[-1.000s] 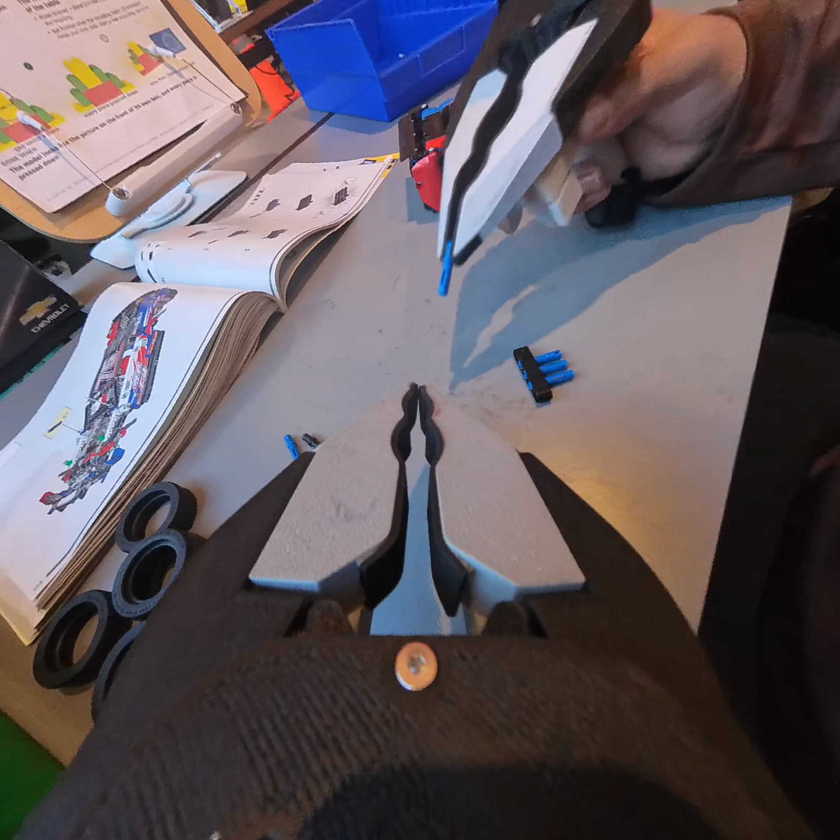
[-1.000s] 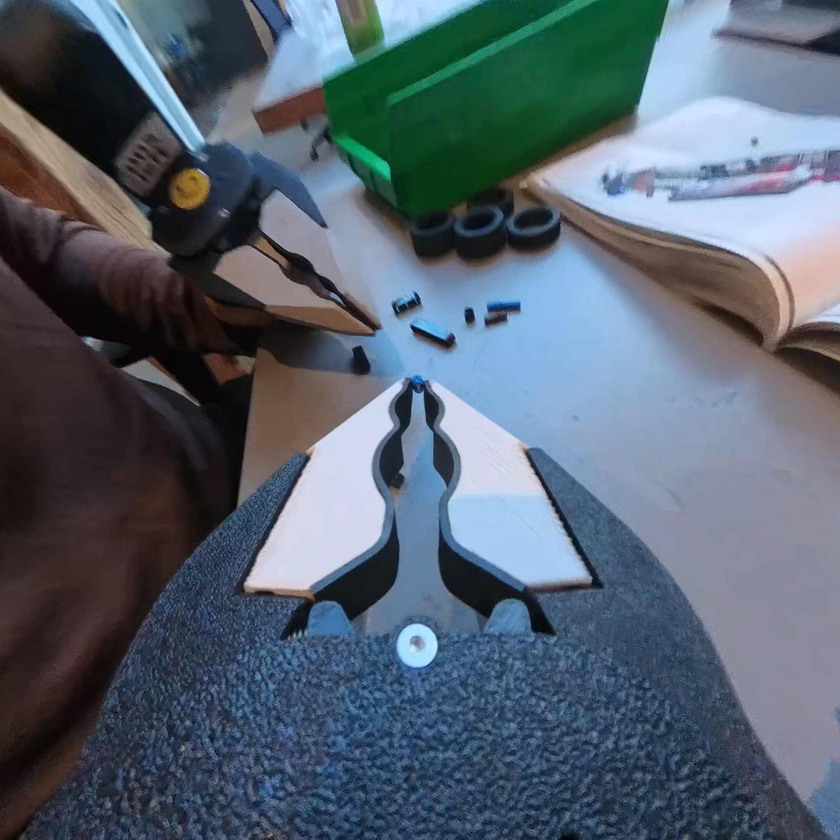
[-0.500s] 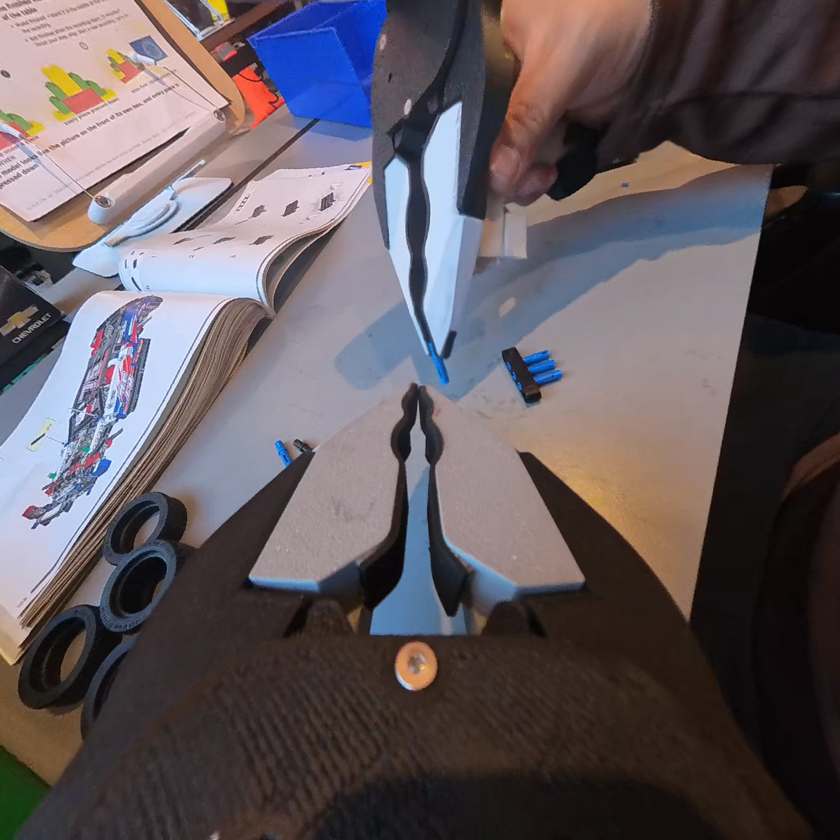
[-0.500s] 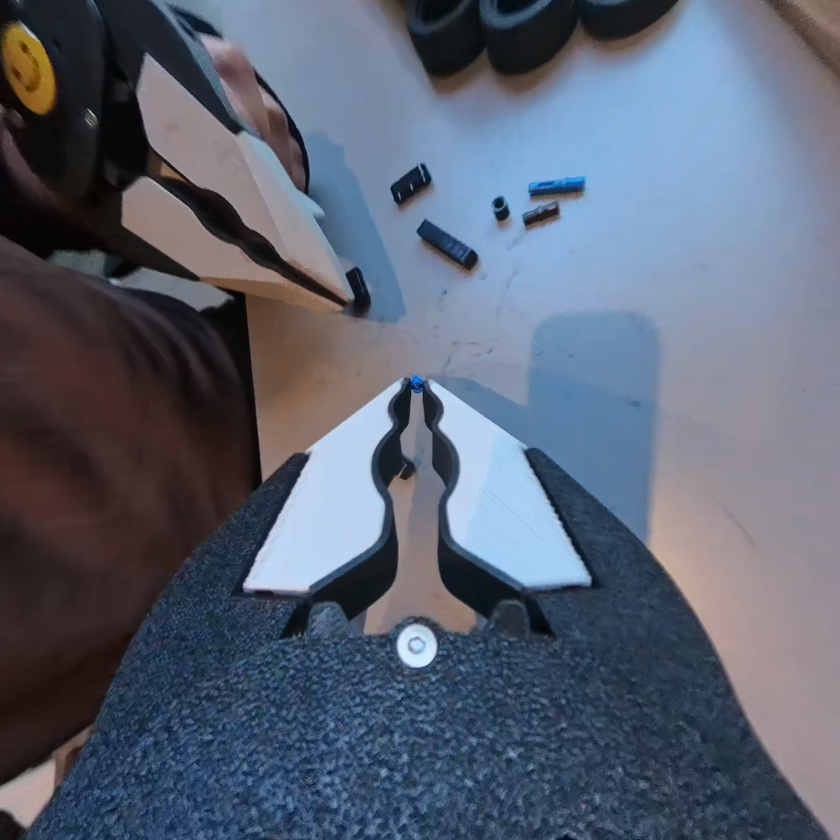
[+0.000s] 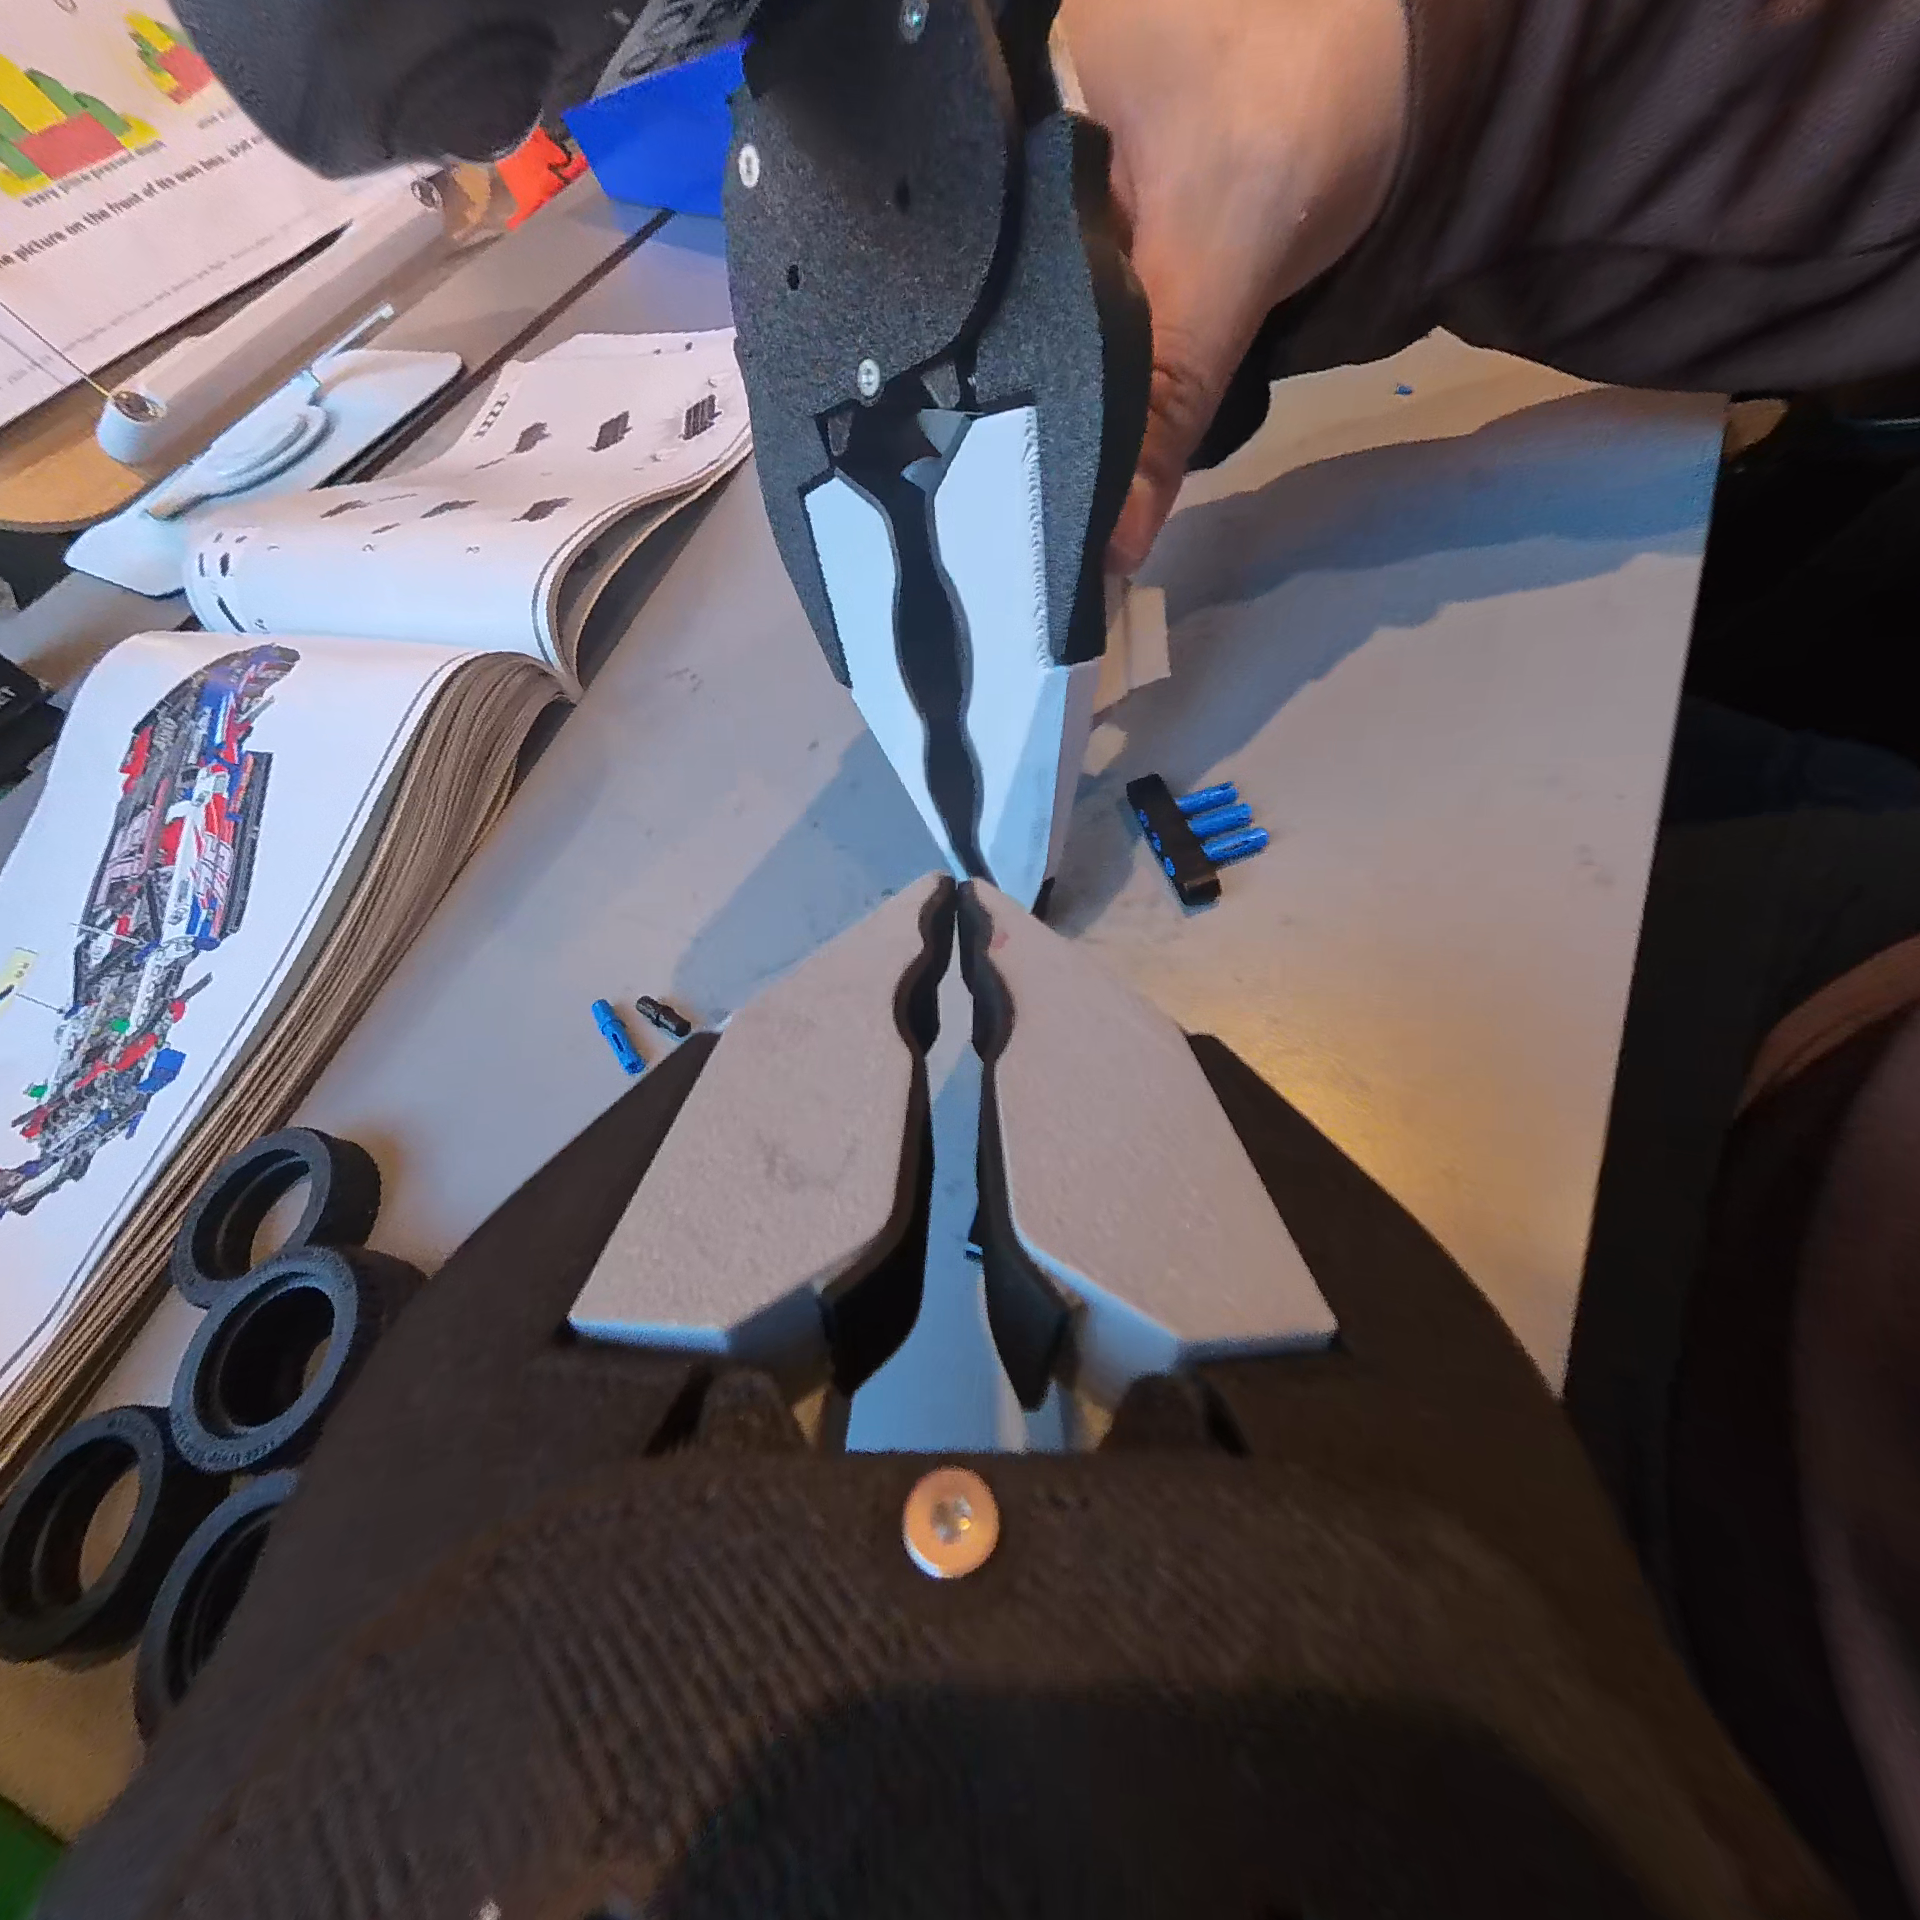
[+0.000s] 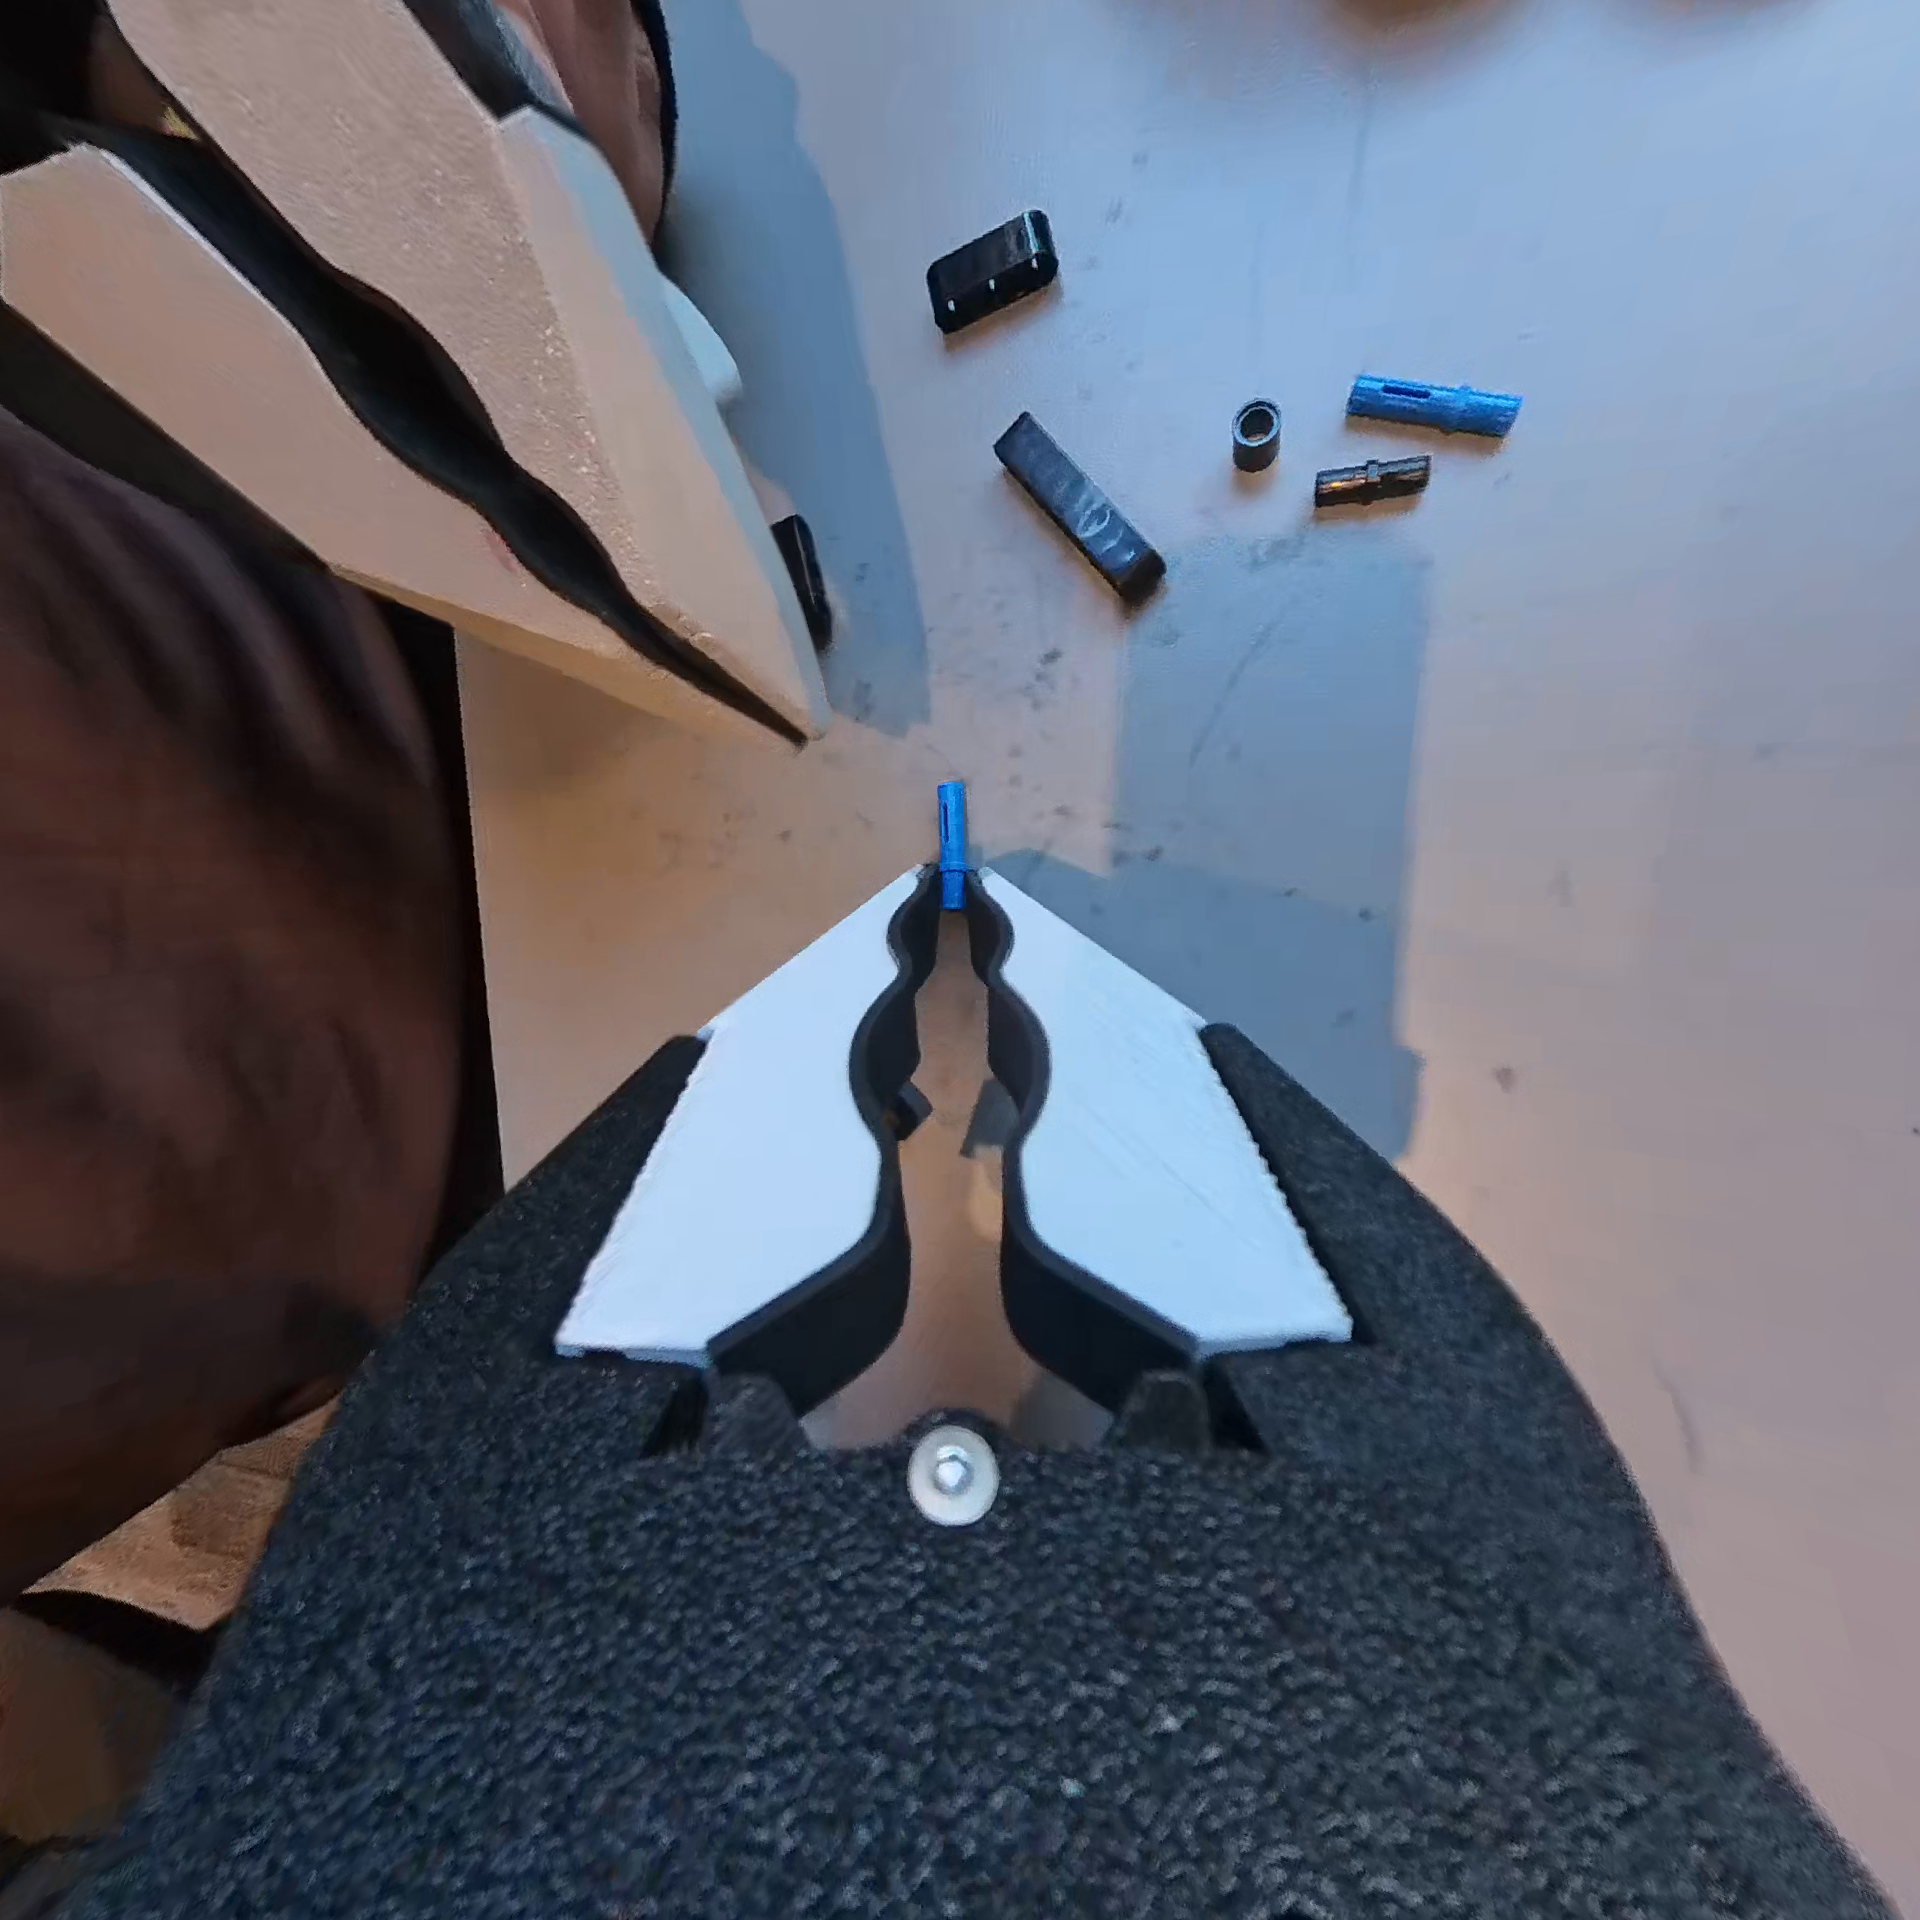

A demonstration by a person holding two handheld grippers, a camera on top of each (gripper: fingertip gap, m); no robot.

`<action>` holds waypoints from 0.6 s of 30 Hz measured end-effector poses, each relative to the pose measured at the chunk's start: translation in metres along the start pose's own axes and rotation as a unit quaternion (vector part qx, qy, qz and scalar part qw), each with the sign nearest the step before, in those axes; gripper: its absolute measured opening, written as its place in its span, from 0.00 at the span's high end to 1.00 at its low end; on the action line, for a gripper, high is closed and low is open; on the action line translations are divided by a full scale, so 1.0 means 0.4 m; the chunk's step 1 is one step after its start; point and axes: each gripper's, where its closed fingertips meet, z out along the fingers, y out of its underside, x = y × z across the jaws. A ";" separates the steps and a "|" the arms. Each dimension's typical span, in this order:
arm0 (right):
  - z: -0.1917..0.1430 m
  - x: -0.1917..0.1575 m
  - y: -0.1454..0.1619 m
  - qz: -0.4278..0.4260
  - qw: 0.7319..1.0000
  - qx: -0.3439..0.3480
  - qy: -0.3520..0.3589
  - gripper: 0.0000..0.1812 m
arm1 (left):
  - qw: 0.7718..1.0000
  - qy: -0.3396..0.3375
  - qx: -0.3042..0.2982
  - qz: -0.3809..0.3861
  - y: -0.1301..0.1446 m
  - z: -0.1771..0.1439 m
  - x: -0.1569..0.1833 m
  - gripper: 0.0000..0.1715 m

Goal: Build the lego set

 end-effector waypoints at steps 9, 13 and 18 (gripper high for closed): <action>-0.017 0.017 0.017 -0.011 1.000 0.005 0.028 0.97 | 1.000 -0.002 0.004 -0.007 -0.002 -0.002 -0.005 1.00; -0.027 0.029 0.020 -0.012 0.999 0.009 0.042 0.97 | 1.000 -0.004 0.002 -0.003 -0.001 -0.001 -0.004 1.00; -0.028 0.025 0.011 -0.016 0.999 0.031 0.042 0.96 | 1.000 -0.003 0.000 -0.004 0.000 0.000 -0.004 1.00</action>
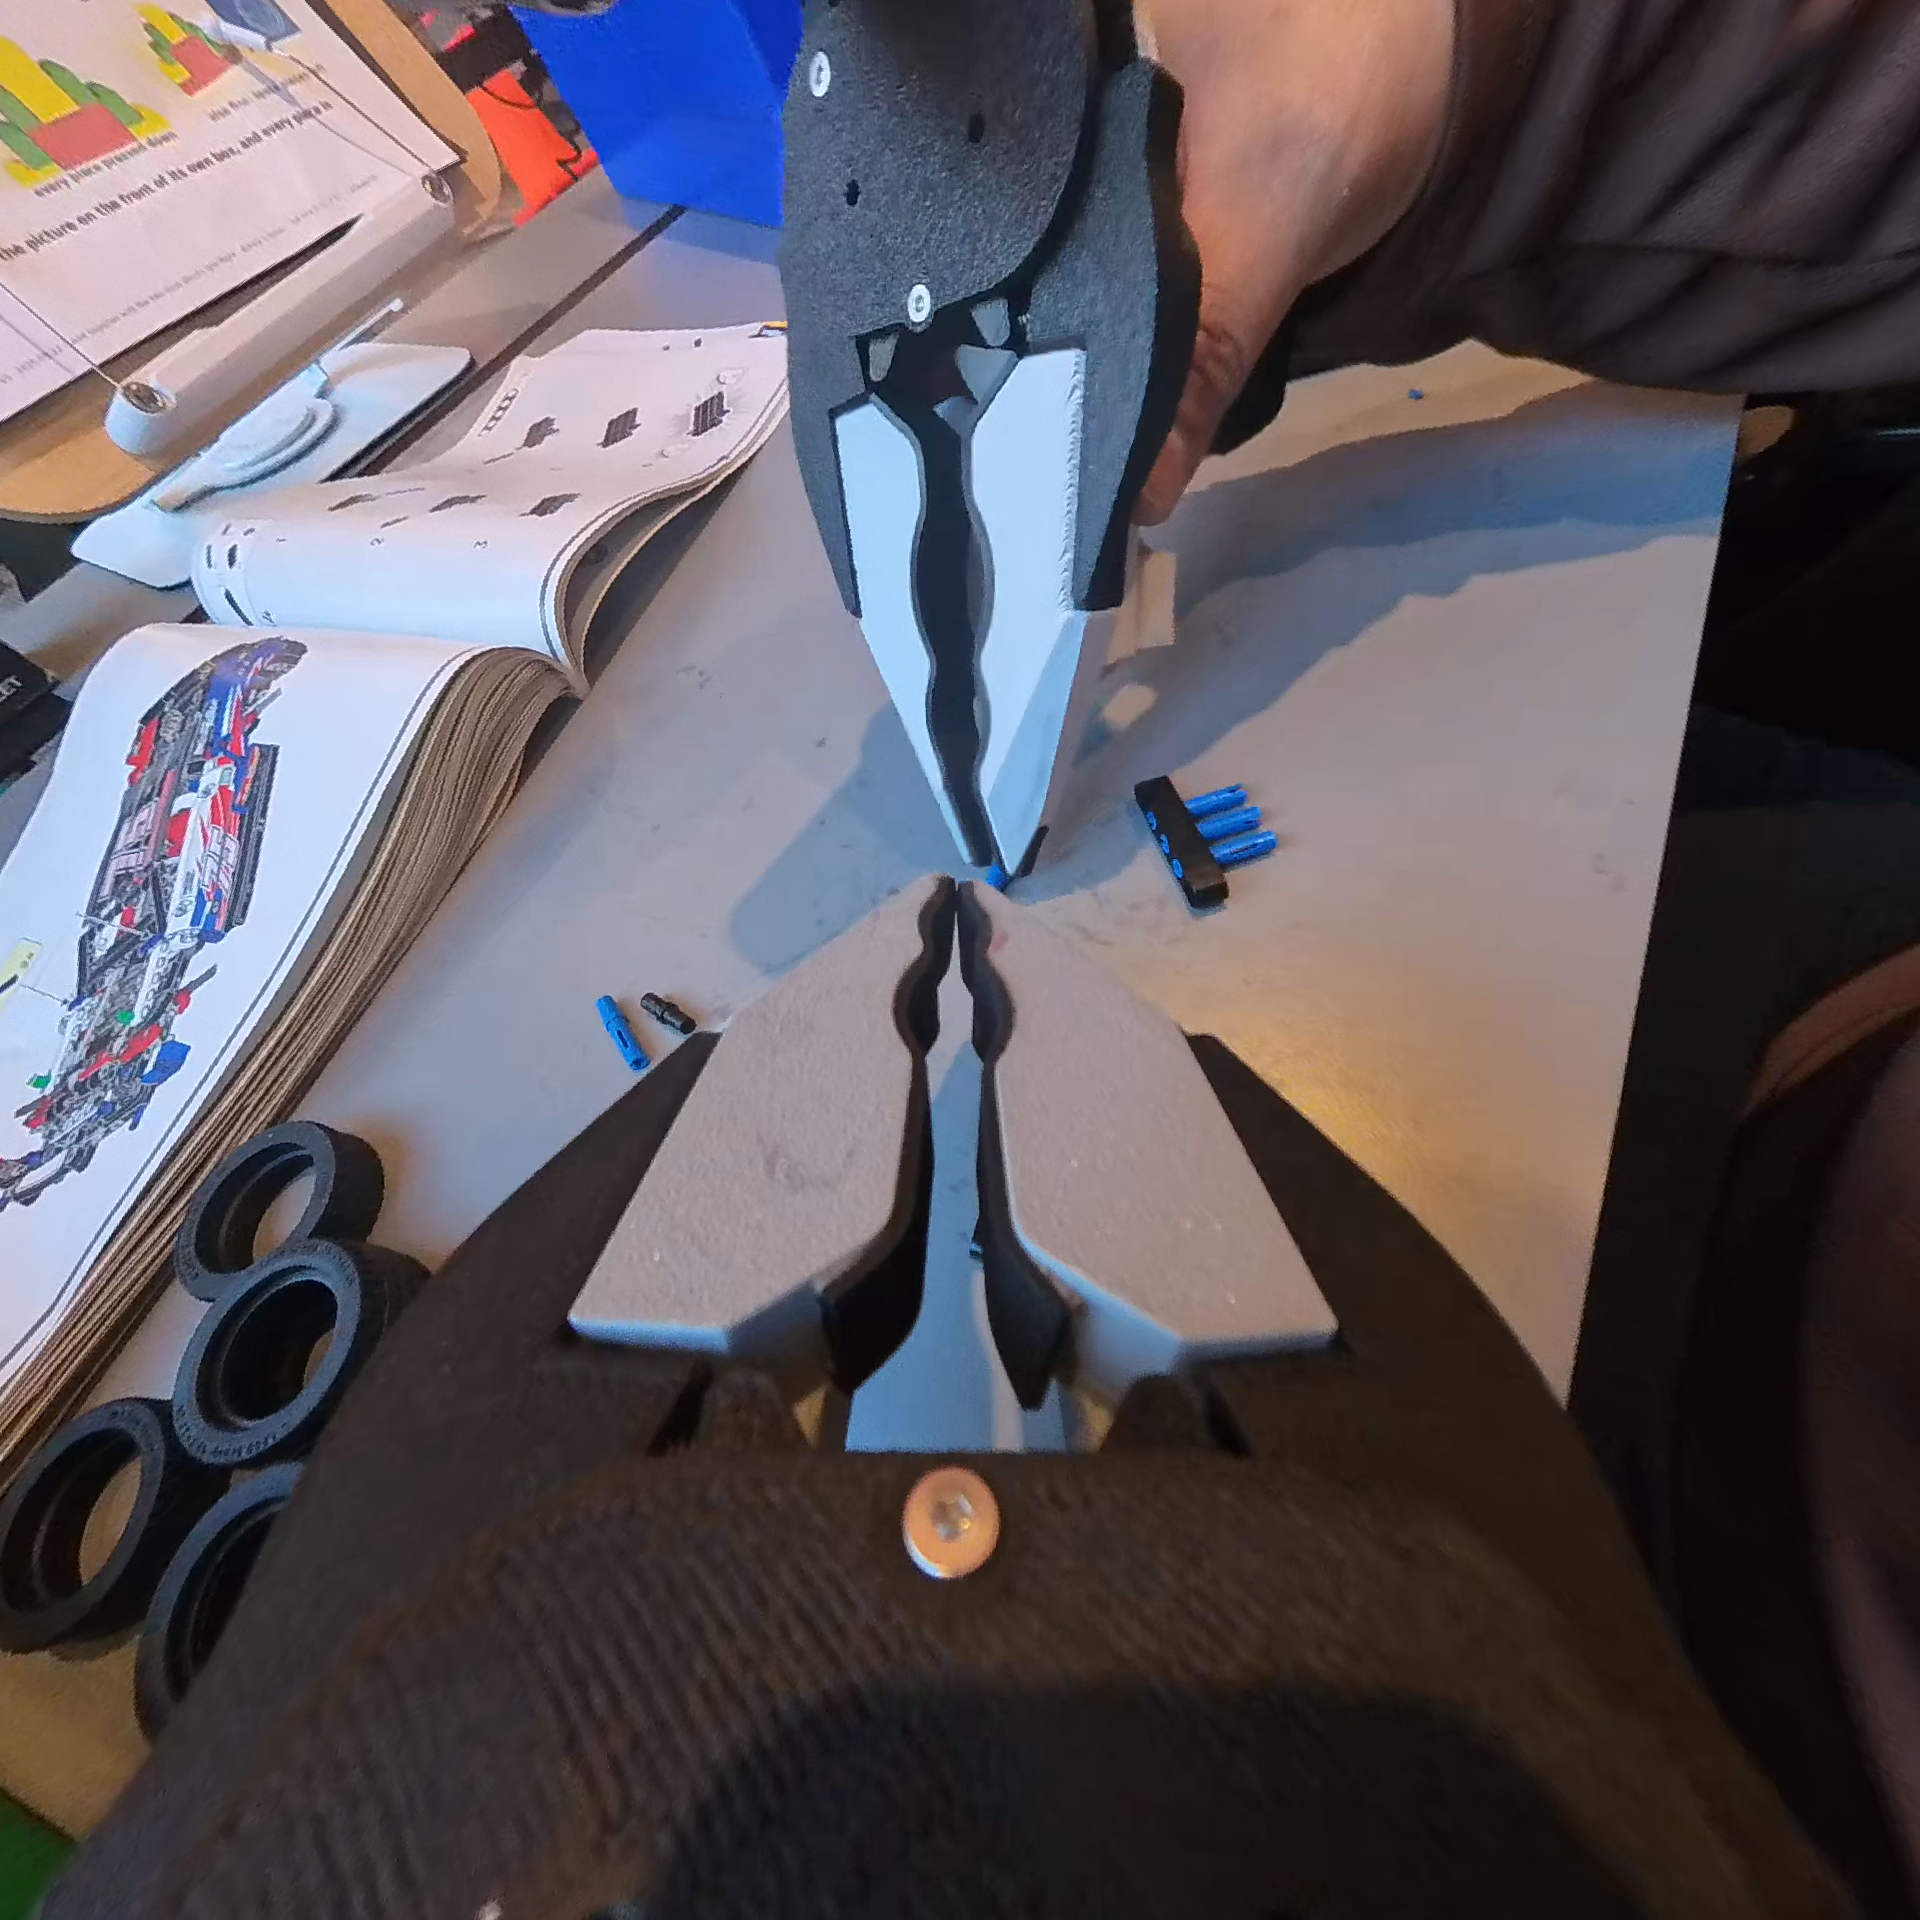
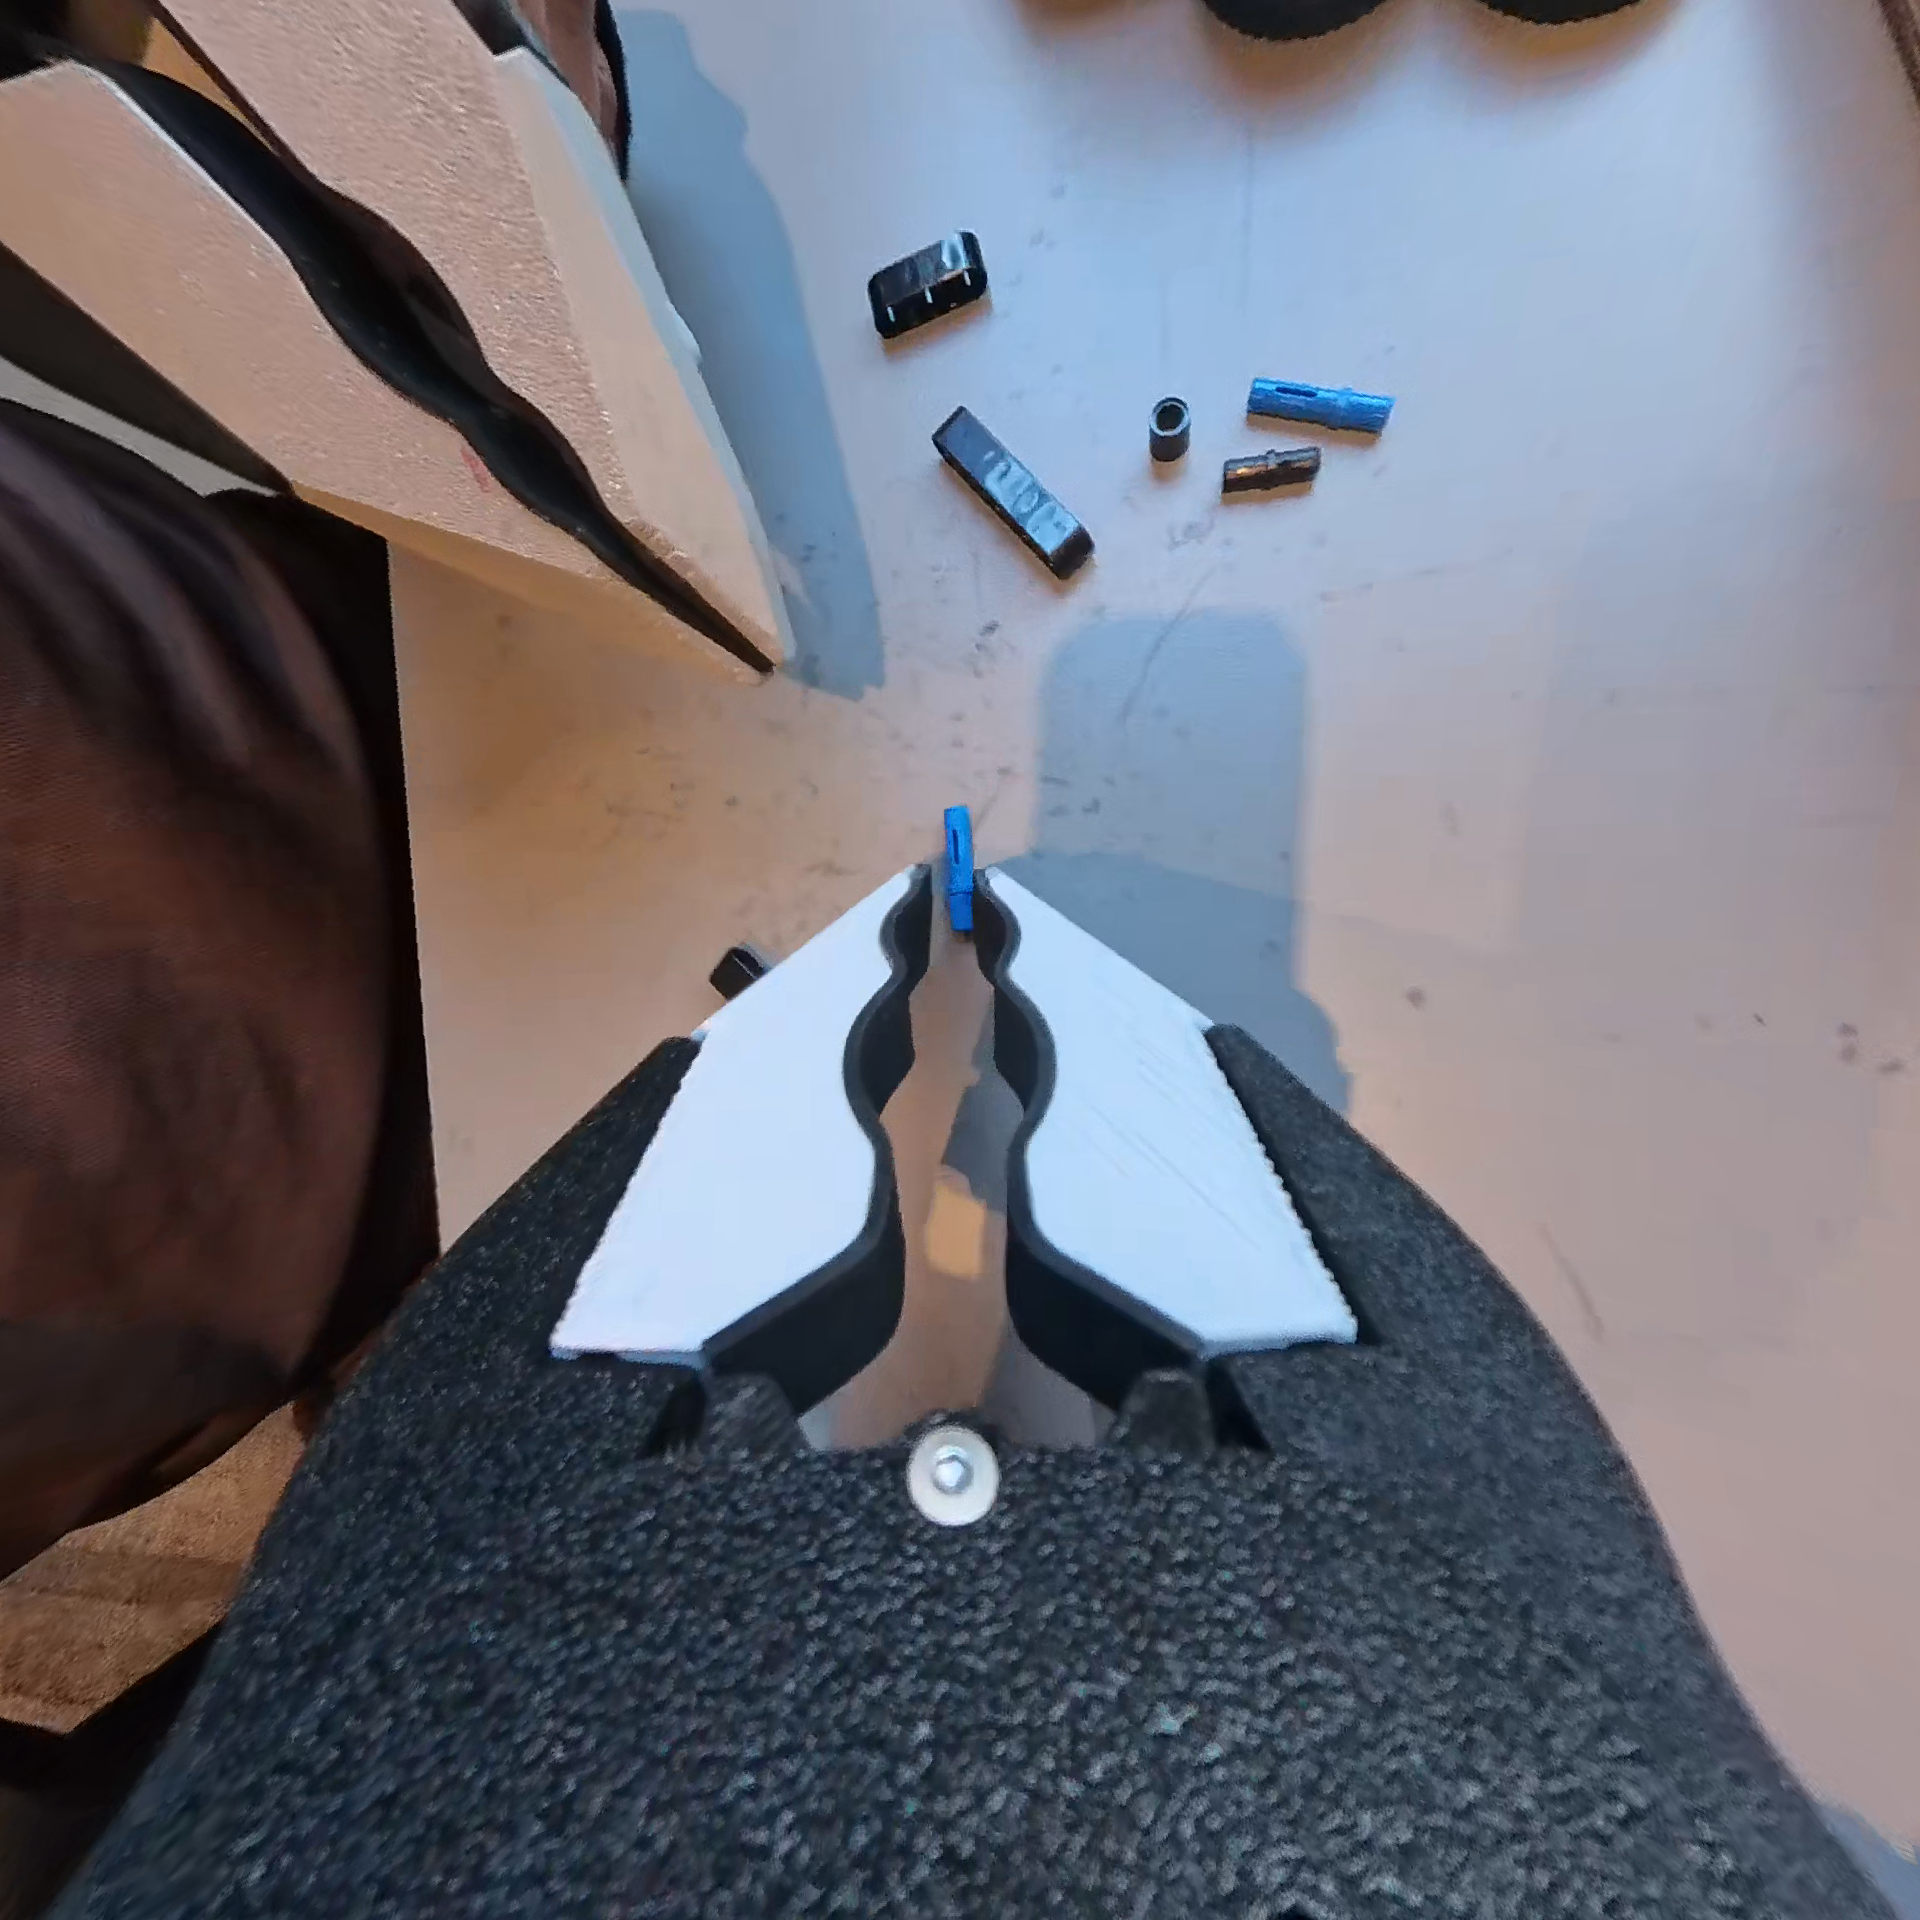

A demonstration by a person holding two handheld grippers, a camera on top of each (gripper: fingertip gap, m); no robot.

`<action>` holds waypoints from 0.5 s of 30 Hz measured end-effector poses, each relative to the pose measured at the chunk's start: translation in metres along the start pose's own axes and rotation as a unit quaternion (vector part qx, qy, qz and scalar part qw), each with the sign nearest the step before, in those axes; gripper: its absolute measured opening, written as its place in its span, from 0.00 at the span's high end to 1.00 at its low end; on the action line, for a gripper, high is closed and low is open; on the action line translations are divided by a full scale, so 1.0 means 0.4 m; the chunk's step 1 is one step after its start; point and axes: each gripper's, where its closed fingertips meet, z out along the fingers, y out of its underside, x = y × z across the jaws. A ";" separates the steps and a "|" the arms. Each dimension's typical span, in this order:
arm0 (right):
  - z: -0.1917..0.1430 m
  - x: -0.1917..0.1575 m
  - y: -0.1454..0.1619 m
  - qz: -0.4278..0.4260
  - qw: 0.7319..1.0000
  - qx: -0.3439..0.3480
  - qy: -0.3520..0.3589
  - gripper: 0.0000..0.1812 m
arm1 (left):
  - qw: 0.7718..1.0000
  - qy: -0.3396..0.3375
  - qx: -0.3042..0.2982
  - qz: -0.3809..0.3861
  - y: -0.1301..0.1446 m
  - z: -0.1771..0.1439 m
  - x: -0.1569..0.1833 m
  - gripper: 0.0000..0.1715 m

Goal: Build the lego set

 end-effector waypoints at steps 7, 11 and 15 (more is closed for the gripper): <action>0.010 -0.004 -0.002 -0.013 1.000 0.007 0.010 0.96 | 1.000 -0.004 0.007 -0.003 -0.004 -0.004 -0.004 1.00; -0.008 -0.003 -0.007 -0.010 1.000 0.017 0.021 0.95 | 1.000 0.000 0.017 -0.010 -0.009 -0.010 -0.006 1.00; -0.033 -0.002 -0.012 0.002 0.998 0.045 0.035 0.94 | 0.999 0.024 0.032 -0.035 -0.012 -0.027 -0.006 0.96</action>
